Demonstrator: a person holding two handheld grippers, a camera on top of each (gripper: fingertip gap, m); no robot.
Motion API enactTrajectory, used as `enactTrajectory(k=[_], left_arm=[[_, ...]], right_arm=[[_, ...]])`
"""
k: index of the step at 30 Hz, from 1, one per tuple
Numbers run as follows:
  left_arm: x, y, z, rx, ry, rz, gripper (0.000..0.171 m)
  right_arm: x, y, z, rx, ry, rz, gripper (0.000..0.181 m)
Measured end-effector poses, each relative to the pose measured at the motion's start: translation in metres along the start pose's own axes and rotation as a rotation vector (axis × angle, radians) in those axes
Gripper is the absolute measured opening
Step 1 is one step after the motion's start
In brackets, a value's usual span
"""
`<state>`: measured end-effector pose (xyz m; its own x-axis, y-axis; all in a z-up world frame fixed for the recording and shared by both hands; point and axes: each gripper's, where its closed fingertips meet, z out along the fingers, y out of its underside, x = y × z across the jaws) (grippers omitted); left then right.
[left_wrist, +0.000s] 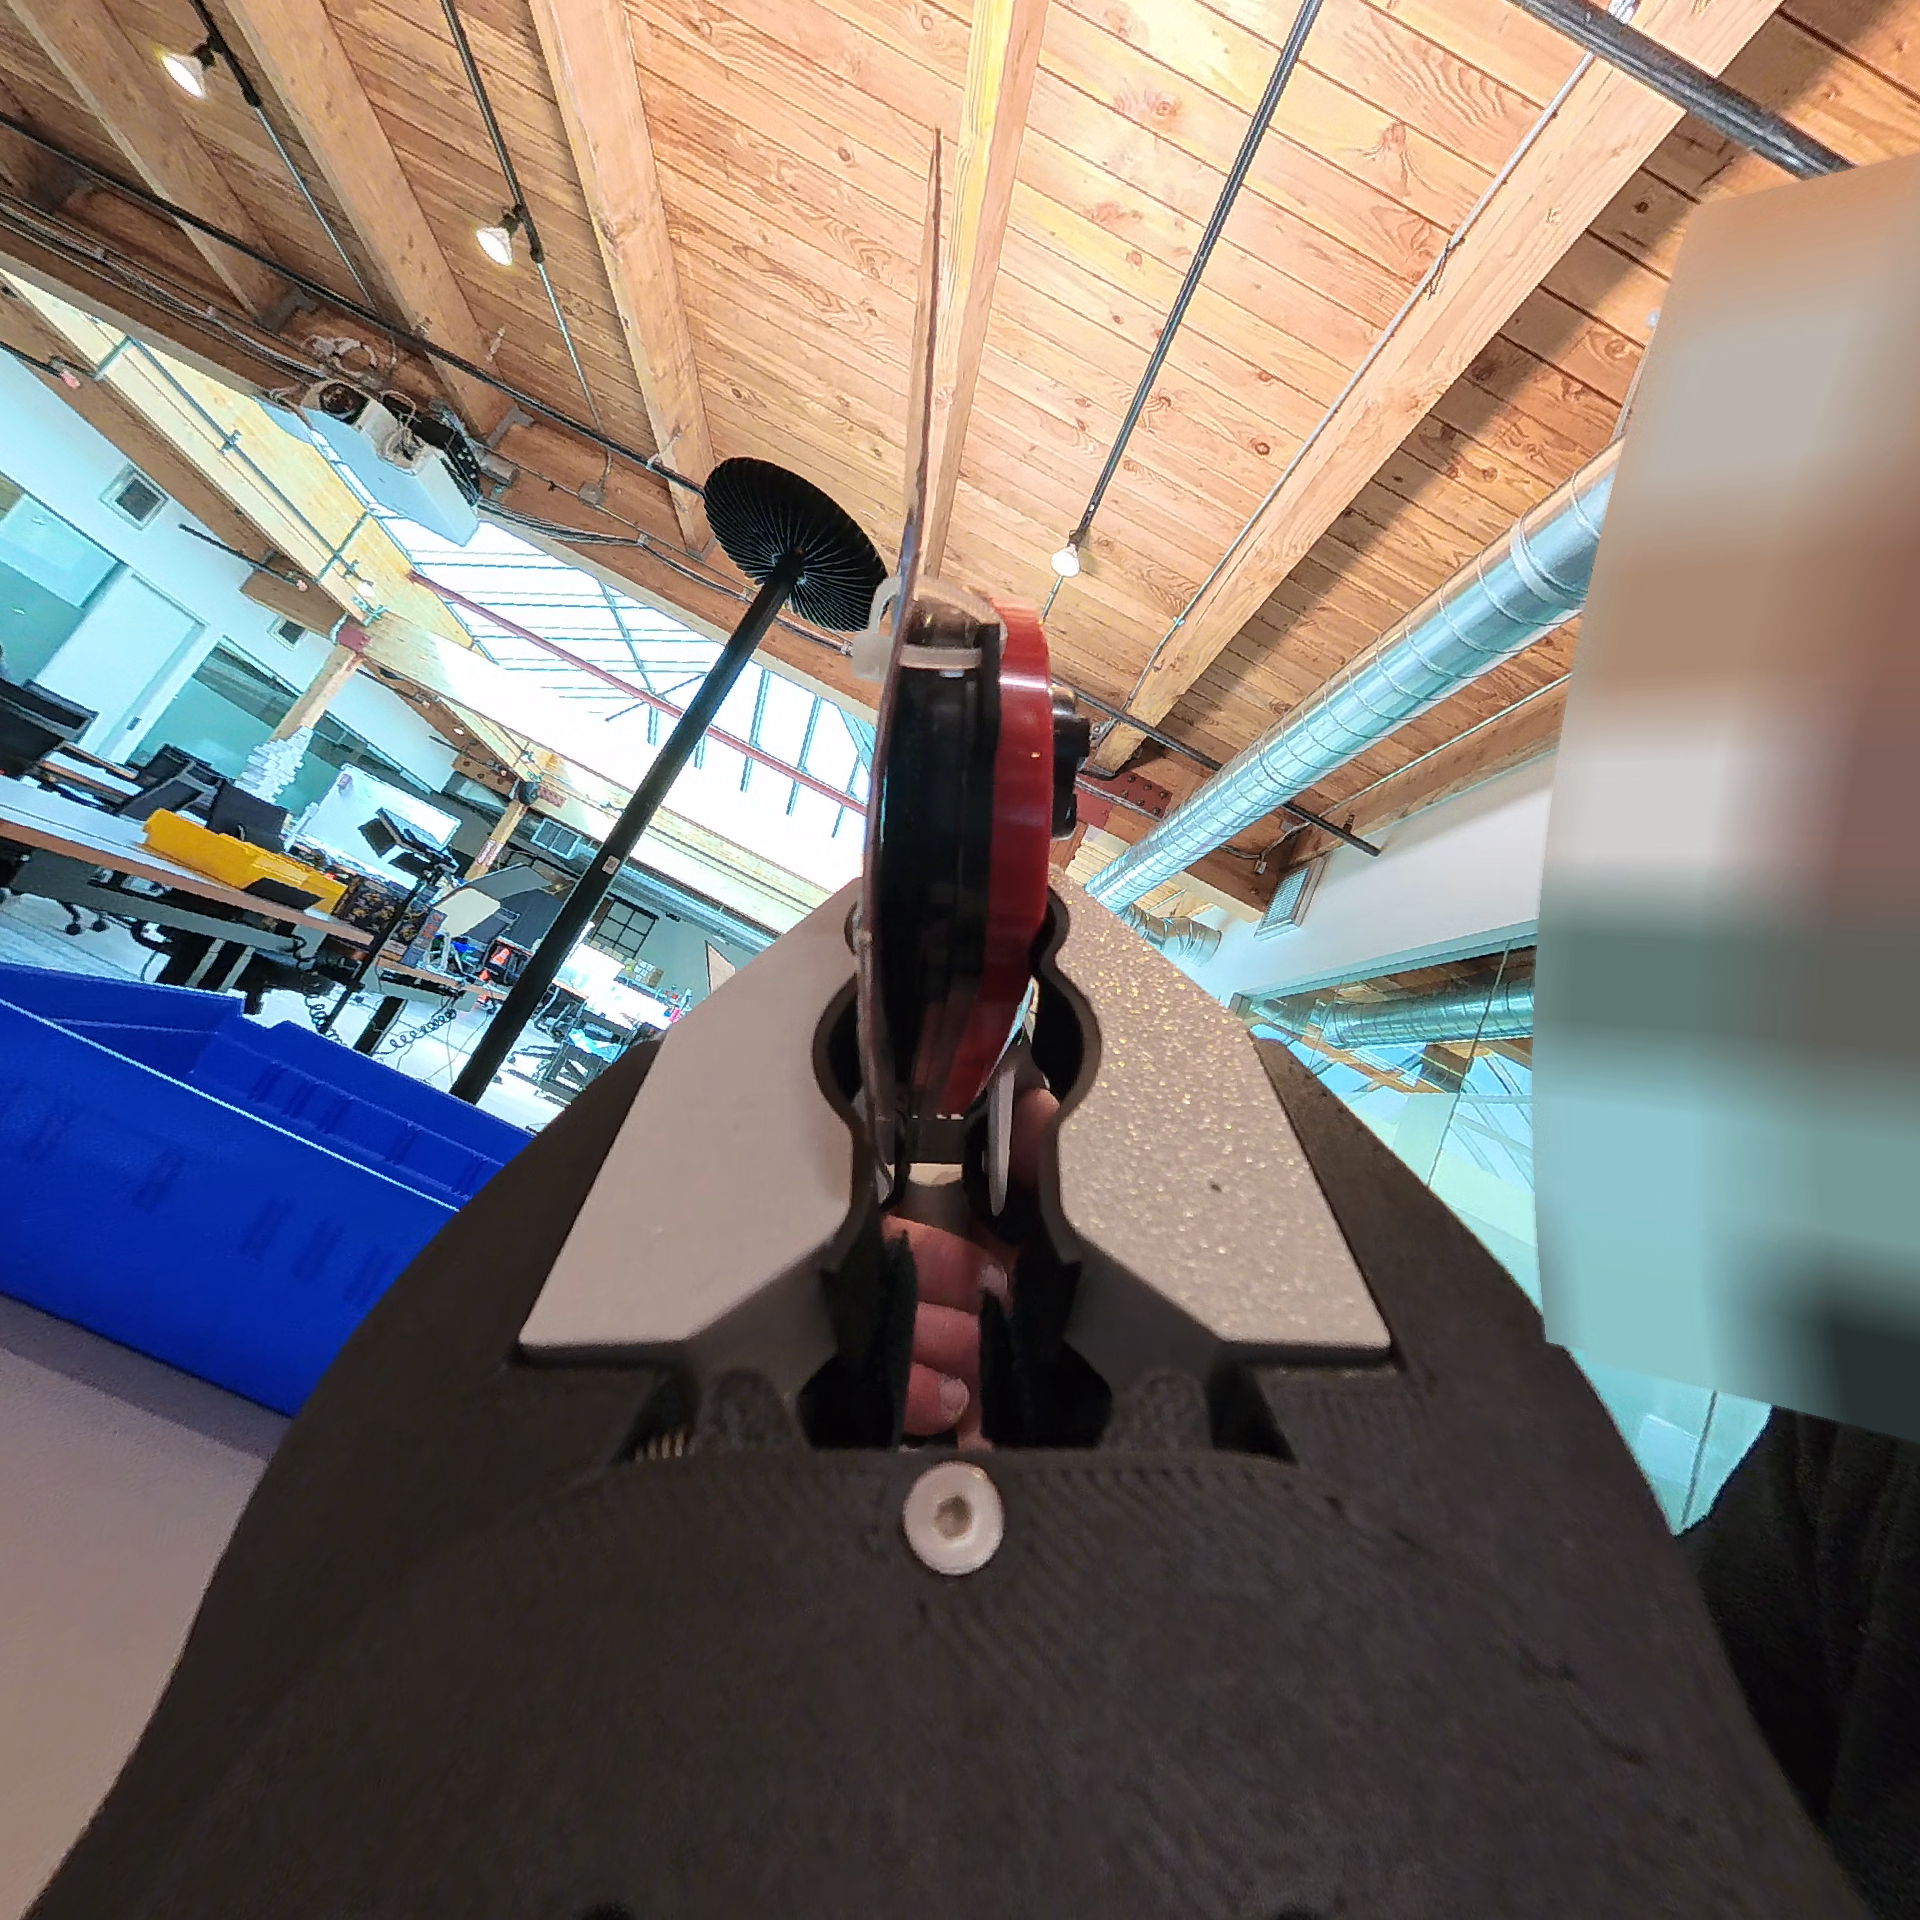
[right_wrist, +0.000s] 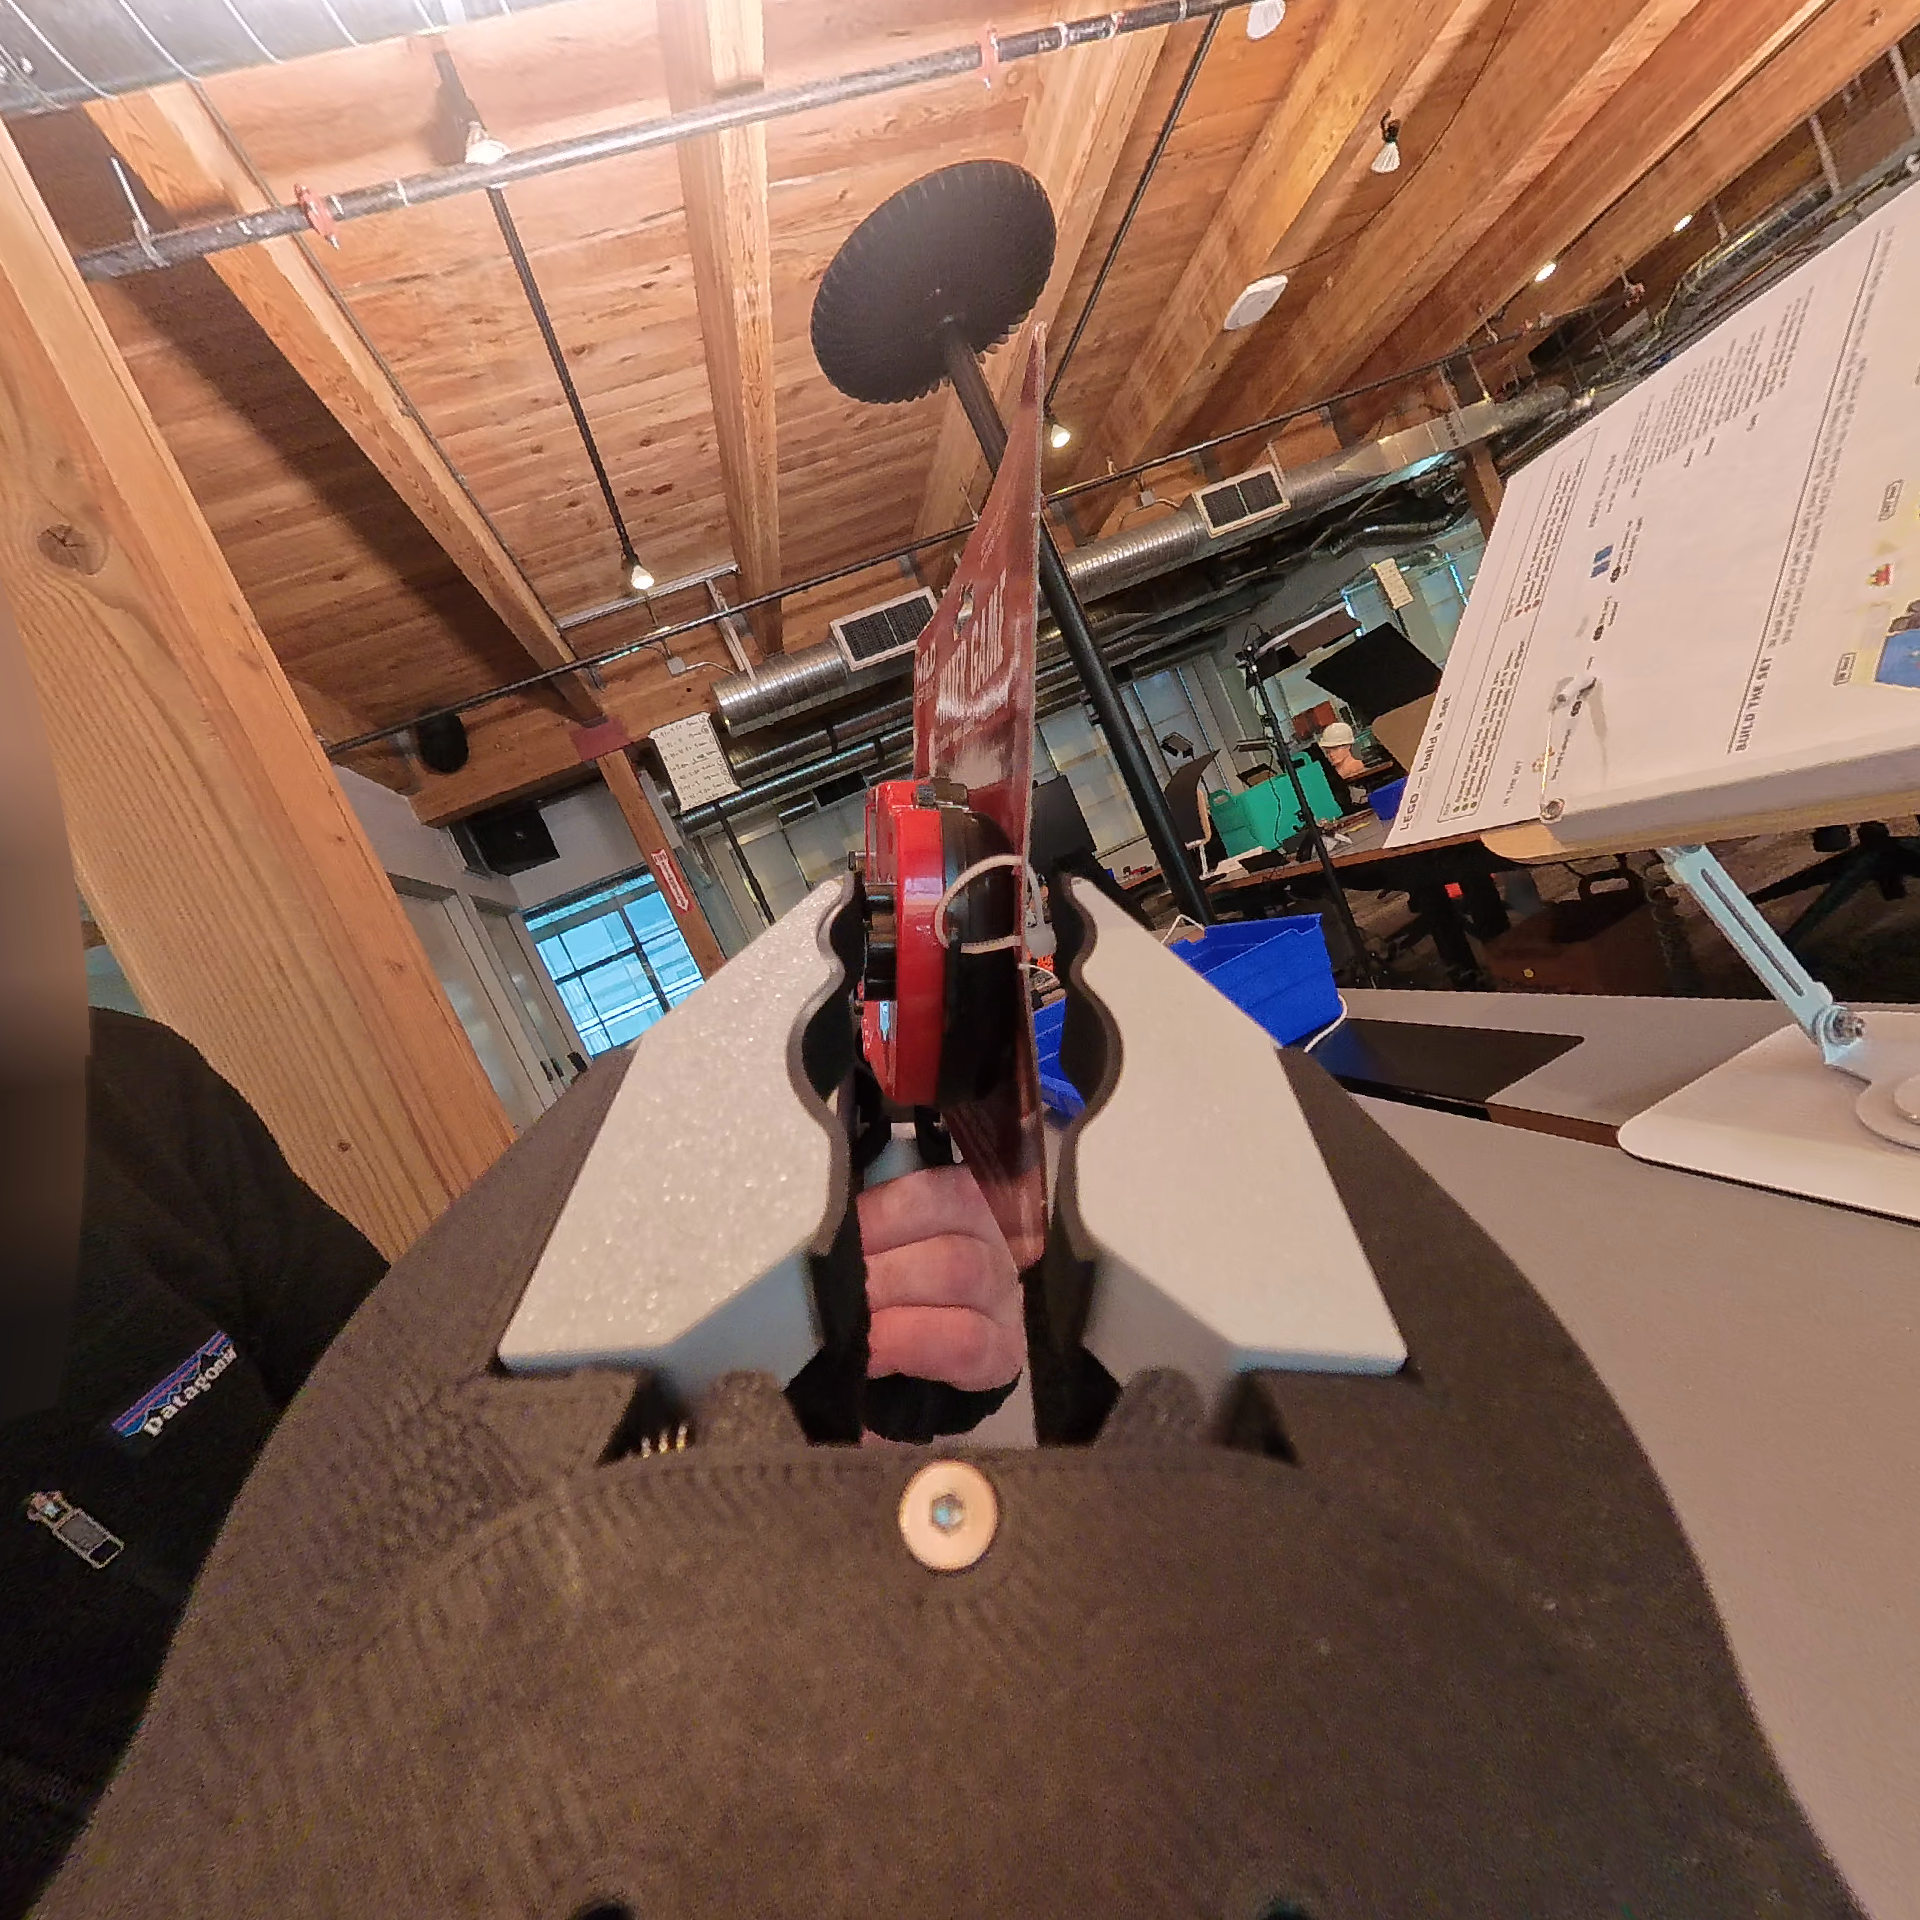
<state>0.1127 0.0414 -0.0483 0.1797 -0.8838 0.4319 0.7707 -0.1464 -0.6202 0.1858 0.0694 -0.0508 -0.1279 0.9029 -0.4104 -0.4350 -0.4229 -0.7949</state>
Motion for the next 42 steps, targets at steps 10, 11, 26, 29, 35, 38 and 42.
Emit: enactTrajectory(k=[10,11,26,29,35,38,42], left_arm=[[0.001,0.002,0.001,-0.007,0.003,-0.002,0.023],[0.001,0.002,0.001,-0.005,0.001,-0.006,0.023],[-0.01,-0.013,-0.006,0.066,-0.034,-0.105,0.023],[-0.008,-0.01,-0.004,0.047,-0.031,-0.108,0.022],[-0.005,-0.006,-0.001,0.015,-0.017,-0.119,0.023],[-0.007,-0.004,0.0,0.006,-0.026,-0.13,0.023],[-0.01,0.001,0.001,-0.002,-0.035,-0.15,0.023]], right_arm=[[-0.003,0.0,-0.002,-0.013,0.006,-0.027,0.023],[-0.003,0.0,-0.002,-0.01,0.007,-0.024,0.023],[-0.023,-0.016,-0.013,-0.138,0.275,-0.669,0.07],[-0.031,-0.005,-0.005,-0.3,0.309,-0.906,0.075],[-0.018,0.012,-0.002,-0.58,0.311,-1.137,0.066],[-0.011,0.021,-0.004,-0.675,0.302,-1.23,0.065],[-0.003,0.035,-0.007,-0.781,0.324,-1.349,0.068]])
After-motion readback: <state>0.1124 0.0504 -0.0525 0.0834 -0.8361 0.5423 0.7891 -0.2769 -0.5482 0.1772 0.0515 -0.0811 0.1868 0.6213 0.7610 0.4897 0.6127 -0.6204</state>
